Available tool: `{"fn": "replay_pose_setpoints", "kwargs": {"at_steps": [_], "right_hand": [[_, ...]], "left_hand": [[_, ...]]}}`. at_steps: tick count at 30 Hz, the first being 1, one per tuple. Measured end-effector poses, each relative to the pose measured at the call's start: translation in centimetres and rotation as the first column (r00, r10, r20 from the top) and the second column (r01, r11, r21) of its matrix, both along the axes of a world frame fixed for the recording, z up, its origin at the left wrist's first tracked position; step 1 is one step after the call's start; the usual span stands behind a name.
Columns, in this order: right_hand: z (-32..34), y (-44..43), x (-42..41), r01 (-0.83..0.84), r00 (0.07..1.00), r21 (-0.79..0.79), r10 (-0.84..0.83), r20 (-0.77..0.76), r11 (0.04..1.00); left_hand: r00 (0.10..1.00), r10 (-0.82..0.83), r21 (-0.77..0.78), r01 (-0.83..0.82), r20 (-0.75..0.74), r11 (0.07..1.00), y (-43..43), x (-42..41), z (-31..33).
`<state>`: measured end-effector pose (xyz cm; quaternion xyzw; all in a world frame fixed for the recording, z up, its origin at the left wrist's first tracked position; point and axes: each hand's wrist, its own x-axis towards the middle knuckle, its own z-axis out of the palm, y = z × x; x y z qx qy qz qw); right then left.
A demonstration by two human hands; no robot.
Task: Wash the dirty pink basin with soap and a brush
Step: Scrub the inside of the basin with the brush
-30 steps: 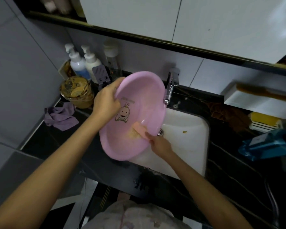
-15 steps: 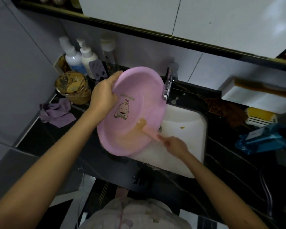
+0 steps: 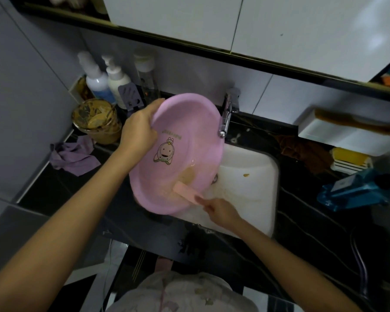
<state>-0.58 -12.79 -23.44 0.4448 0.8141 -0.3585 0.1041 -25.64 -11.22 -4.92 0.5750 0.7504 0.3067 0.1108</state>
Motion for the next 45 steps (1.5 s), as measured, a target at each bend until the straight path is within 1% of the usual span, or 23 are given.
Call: {"fn": "replay_pose_setpoints", "kwargs": {"at_steps": [2,3,5,6,9,10,12,14,17,18,20,22,24,26,27,29,31,34,37,38,40,43,45], "right_hand": [[-0.2,1.7,0.7,0.028,0.997,0.099,-0.035,0.070,0.995],[-0.1,3.5,1.3,0.122,0.985,0.168,-0.140,0.102,0.978],[0.3,5.3,1.4,0.306,0.941,0.187,-0.326,0.087,0.934],[0.6,4.6,0.6,0.302,0.946,0.149,-0.315,0.074,0.942],[0.2,0.8,-2.1,0.115,0.993,0.000,-0.115,0.014,0.993],[0.1,1.2,-2.1,0.123,0.992,0.031,-0.124,0.021,0.992],[0.0,3.9,-1.6,0.253,0.962,0.129,-0.263,0.066,0.959],[0.0,4.3,-2.0,0.354,0.928,0.119,-0.364,0.077,0.928],[0.0,1.0,-3.6,0.187,0.982,-0.018,-0.186,0.034,0.982],[0.0,1.0,-3.4,0.171,0.985,0.004,-0.171,0.037,0.985],[0.0,2.9,-2.8,0.253,0.961,0.102,-0.262,0.090,0.962],[0.5,2.7,-3.2,0.353,0.929,0.093,-0.361,0.087,0.931],[0.9,0.1,-5.1,0.369,0.929,-0.040,-0.369,0.010,0.928],[1.6,-1.9,-6.8,0.401,0.901,-0.214,-0.425,-0.084,0.891],[2.3,-2.3,-7.4,0.435,0.868,-0.303,-0.484,-0.108,0.848],[4.2,-2.5,-7.9,0.486,0.775,-0.524,-0.622,-0.111,0.699],[5.5,-2.8,-8.2,0.435,0.749,-0.669,-0.655,-0.104,0.603],[6.9,-3.4,-8.6,0.279,0.812,-0.757,-0.567,-0.142,0.590],[7.4,-3.0,-7.1,0.129,0.834,-0.838,-0.515,-0.197,0.530],[7.3,-2.9,-6.2,0.115,0.852,-0.839,-0.487,-0.192,0.532],[5.9,-2.4,-4.1,0.182,0.899,-0.758,-0.419,-0.131,0.626],[3.4,0.7,-1.1,0.322,0.928,-0.488,-0.373,-0.009,0.811],[2.6,4.0,0.7,0.282,0.958,-0.258,-0.285,0.025,0.924]], "left_hand": [[1.000,0.007,-0.005,-0.007,-0.005,1.000,-0.1,-0.1,0.0],[1.000,0.005,-0.006,-0.005,-0.010,1.000,-0.1,-0.2,0.1],[1.000,-0.005,-0.017,0.005,-0.028,1.000,-0.1,-0.1,0.1],[0.999,-0.004,-0.022,0.003,-0.037,1.000,-0.1,0.1,0.3],[0.998,0.002,-0.026,-0.004,-0.065,1.000,-0.1,0.3,0.4],[0.998,0.002,-0.027,-0.004,-0.065,1.000,-0.2,0.3,0.4],[0.998,-0.003,-0.028,0.002,-0.059,1.000,-0.2,0.3,0.5],[0.998,-0.002,-0.028,0.000,-0.055,1.000,-0.2,0.2,0.5],[0.998,-0.004,-0.025,0.002,-0.060,1.000,-0.2,0.3,0.5],[0.998,-0.007,-0.025,0.005,-0.062,1.000,-0.2,0.3,0.5],[0.998,-0.008,-0.024,0.007,-0.055,1.000,0.0,0.1,0.4],[0.999,-0.008,-0.030,0.007,-0.041,1.000,-0.2,0.1,0.4],[0.999,-0.010,-0.025,0.009,-0.039,1.000,-0.2,0.3,0.5],[0.999,-0.008,-0.015,0.007,-0.050,1.000,-0.2,0.3,0.5],[0.999,-0.005,-0.011,0.004,-0.054,1.000,-0.2,0.2,0.5],[0.999,0.002,-0.008,-0.002,-0.052,1.000,-0.2,0.2,0.4],[0.999,0.008,-0.009,-0.009,-0.049,1.000,-0.3,0.2,0.4],[0.999,0.010,-0.007,-0.010,-0.049,1.000,-0.3,0.2,0.3],[0.996,-0.003,-0.022,0.001,-0.084,1.000,-0.2,0.0,0.0],[0.995,-0.003,-0.026,0.001,-0.095,1.000,-0.1,-0.1,-0.1],[0.994,0.005,-0.034,-0.008,-0.105,0.999,0.1,-0.2,-0.3],[0.994,0.006,-0.048,-0.011,-0.112,0.999,0.2,-0.2,-0.4],[0.994,0.009,-0.050,-0.014,-0.109,0.999,0.3,-0.3,-0.3]]}}
